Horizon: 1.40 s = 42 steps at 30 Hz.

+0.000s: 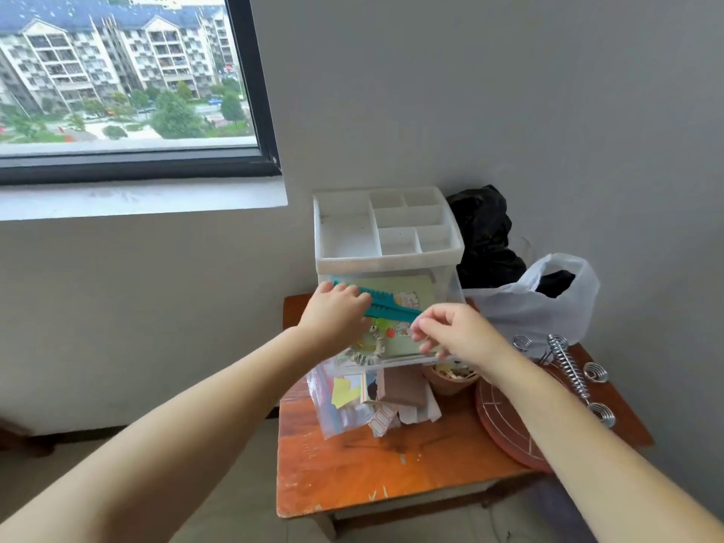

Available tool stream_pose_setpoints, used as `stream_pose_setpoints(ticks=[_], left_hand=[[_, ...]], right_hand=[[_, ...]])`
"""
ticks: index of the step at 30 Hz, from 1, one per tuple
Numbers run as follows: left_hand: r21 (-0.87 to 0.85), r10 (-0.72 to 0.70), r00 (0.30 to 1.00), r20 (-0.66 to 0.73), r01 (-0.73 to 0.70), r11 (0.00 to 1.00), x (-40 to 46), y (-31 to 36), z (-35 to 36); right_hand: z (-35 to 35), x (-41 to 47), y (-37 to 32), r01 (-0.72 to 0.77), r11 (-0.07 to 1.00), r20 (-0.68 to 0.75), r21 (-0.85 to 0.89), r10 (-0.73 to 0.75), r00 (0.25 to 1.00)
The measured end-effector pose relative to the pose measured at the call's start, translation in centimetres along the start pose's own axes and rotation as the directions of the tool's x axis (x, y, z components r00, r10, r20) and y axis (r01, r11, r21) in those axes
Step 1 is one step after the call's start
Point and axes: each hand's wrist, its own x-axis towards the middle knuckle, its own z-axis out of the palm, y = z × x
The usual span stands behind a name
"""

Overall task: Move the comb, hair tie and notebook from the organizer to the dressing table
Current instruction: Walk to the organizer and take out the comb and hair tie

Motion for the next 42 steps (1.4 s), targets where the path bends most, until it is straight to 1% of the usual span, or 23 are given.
stream_pose_setpoints(ticks=[1, 2, 3, 4, 5, 6, 7, 10, 13, 18, 20, 22, 23, 25, 29, 32, 38, 42], left_hand=[[0.057, -0.043, 0.996, 0.073, 0.039, 0.998, 0.3, 0.6, 0.2], [0.096, -0.098, 0.986, 0.133, 0.085, 0.992, 0.7, 1.1, 0.3], [0.124, -0.139, 0.974, 0.177, 0.118, 0.985, 1.1, 1.5, 0.5], [0.151, -0.158, 0.965, 0.207, 0.128, 0.98, 1.3, 1.9, 0.7], [0.178, -0.167, 0.96, 0.224, 0.128, 0.976, 1.4, 2.2, 1.0], [0.201, -0.171, 0.959, 0.224, 0.126, 0.971, 1.4, 2.5, 1.2], [0.214, -0.174, 0.962, 0.211, 0.128, 0.968, 1.3, 2.7, 1.5], [0.214, -0.171, 0.974, 0.149, 0.137, 0.967, 0.0, 2.9, 2.3], [0.25, -0.157, 0.981, 0.113, 0.125, 0.96, -1.2, 2.9, 3.0], [0.23, -0.192, 0.976, 0.102, 0.164, 0.959, -1.3, 3.3, 2.9], [0.222, -0.185, 0.978, 0.099, 0.16, 0.962, -1.2, 3.6, 3.1], [0.218, -0.175, 0.979, 0.101, 0.15, 0.964, -1.1, 3.8, 3.4], [0.212, -0.175, 0.98, 0.099, 0.151, 0.965, -1.0, 3.9, 3.5], [0.186, -0.18, 0.98, 0.084, 0.162, 0.969, -0.9, 3.8, 3.7], [0.127, -0.169, 0.982, 0.079, 0.158, 0.979, -1.2, 3.5, 3.6], [0.1, -0.197, 0.976, 0.095, 0.187, 0.977, -1.3, 3.6, 3.4], [0.164, -0.273, 0.947, 0.171, 0.246, 0.955, -0.6, 4.8, 3.5], [0.139, -0.282, 0.947, 0.157, 0.261, 0.955, -0.7, 4.7, 3.4]], right_hand=[[-0.7, 1.5, -0.5, 0.072, 0.977, -0.077, -0.203, -0.089, 0.993], [-1.0, 3.0, -0.8, 0.105, 0.901, -0.086, -0.422, -0.155, 0.984], [-0.9, 4.4, -0.7, 0.113, 0.789, -0.042, -0.604, -0.174, 0.984], [-0.5, 5.5, -0.1, 0.115, 0.677, 0.02, -0.727, -0.147, 0.989], [0.0, 6.3, 0.7, 0.116, 0.584, 0.066, -0.803, -0.107, 0.992], [0.5, 6.8, 1.4, 0.125, 0.519, 0.091, -0.846, -0.09, 0.992], [1.1, 7.1, 2.2, 0.137, 0.488, 0.097, -0.862, -0.106, 0.99], [1.9, 7.5, 3.8, 0.188, 0.485, 0.086, -0.854, -0.225, 0.971], [2.6, 7.3, 4.4, 0.236, 0.451, 0.117, -0.861, -0.276, 0.954], [2.7, 7.4, 3.6, 0.214, 0.482, 0.133, -0.85, -0.197, 0.971], [2.3, 7.5, 3.1, 0.184, 0.541, 0.126, -0.821, -0.142, 0.982], [1.5, 7.7, 2.7, 0.147, 0.634, 0.131, -0.759, -0.071, 0.989], [1.0, 7.9, 2.4, 0.134, 0.68, 0.146, -0.721, -0.039, 0.988], [-0.1, 8.4, 1.9, 0.133, 0.734, 0.191, -0.666, -0.004, 0.982], [-2.2, 8.8, 1.2, 0.163, 0.788, 0.297, -0.594, 0.027, 0.954], [-3.1, 8.9, 1.3, 0.141, 0.865, 0.369, -0.481, 0.054, 0.928], [-3.7, 9.3, 1.4, 0.144, 0.892, 0.416, -0.429, 0.053, 0.908], [-4.1, 9.5, 1.9, 0.09, 0.959, 0.475, -0.268, 0.05, 0.879]])
